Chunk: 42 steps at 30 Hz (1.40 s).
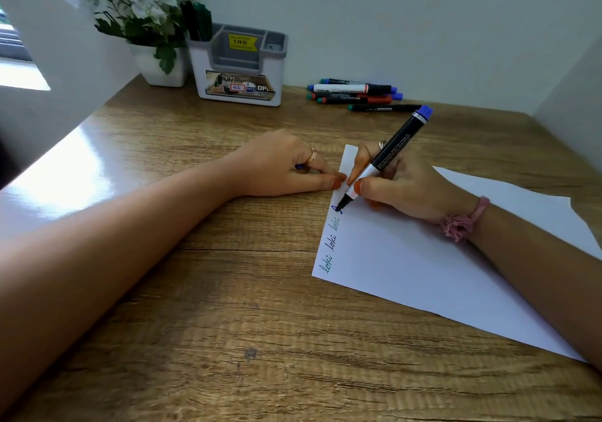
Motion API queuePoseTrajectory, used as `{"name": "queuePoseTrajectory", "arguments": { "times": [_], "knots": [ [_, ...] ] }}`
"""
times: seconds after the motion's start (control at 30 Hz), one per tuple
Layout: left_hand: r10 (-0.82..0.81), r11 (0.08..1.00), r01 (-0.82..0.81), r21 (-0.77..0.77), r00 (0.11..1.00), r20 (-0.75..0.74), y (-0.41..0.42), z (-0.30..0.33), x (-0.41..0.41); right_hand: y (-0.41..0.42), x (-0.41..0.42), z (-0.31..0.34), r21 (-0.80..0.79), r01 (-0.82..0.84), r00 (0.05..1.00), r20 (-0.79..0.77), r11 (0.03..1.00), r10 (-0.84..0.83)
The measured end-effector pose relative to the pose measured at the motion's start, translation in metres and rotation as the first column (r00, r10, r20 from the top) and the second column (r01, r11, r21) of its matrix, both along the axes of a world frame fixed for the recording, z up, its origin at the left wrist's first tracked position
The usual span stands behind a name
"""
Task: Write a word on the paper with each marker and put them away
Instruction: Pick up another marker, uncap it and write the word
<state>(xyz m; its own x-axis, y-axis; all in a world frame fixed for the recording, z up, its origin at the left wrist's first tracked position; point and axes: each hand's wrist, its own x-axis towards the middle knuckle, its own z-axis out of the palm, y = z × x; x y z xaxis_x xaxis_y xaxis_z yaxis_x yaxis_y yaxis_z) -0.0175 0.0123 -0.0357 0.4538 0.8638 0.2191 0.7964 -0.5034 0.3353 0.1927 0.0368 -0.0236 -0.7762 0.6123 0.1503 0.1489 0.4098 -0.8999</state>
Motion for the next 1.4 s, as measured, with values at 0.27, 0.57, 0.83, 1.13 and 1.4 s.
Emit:
{"name": "queuePoseTrajectory", "arguments": {
  "times": [0.27,0.57,0.83,1.13,1.4],
  "knots": [
    [-0.002,1.0,0.002,-0.018,1.0,0.012,-0.0042,0.0041,0.0019,0.0,-0.0005,0.0023,0.028,0.033,0.999,-0.006,0.999,-0.033],
    [0.02,1.0,-0.02,-0.004,1.0,0.004,-0.0019,0.0019,0.0011,-0.001,-0.001,0.0034,0.047,0.037,0.999,-0.013,0.998,-0.036],
    [0.014,1.0,-0.014,-0.001,0.999,-0.029,0.0008,0.0007,0.0008,-0.0017,-0.0018,0.0018,0.06,0.128,0.991,-0.055,0.99,-0.125],
    [0.014,1.0,-0.014,0.0,1.0,-0.02,0.0029,-0.0021,-0.0003,0.0,0.001,0.0028,0.036,0.121,0.993,0.005,0.992,-0.121],
    [0.008,1.0,-0.008,0.003,1.0,-0.006,0.003,-0.002,-0.0006,0.0006,0.0001,0.0022,0.047,0.139,0.99,0.006,0.989,-0.139]
  ]
}}
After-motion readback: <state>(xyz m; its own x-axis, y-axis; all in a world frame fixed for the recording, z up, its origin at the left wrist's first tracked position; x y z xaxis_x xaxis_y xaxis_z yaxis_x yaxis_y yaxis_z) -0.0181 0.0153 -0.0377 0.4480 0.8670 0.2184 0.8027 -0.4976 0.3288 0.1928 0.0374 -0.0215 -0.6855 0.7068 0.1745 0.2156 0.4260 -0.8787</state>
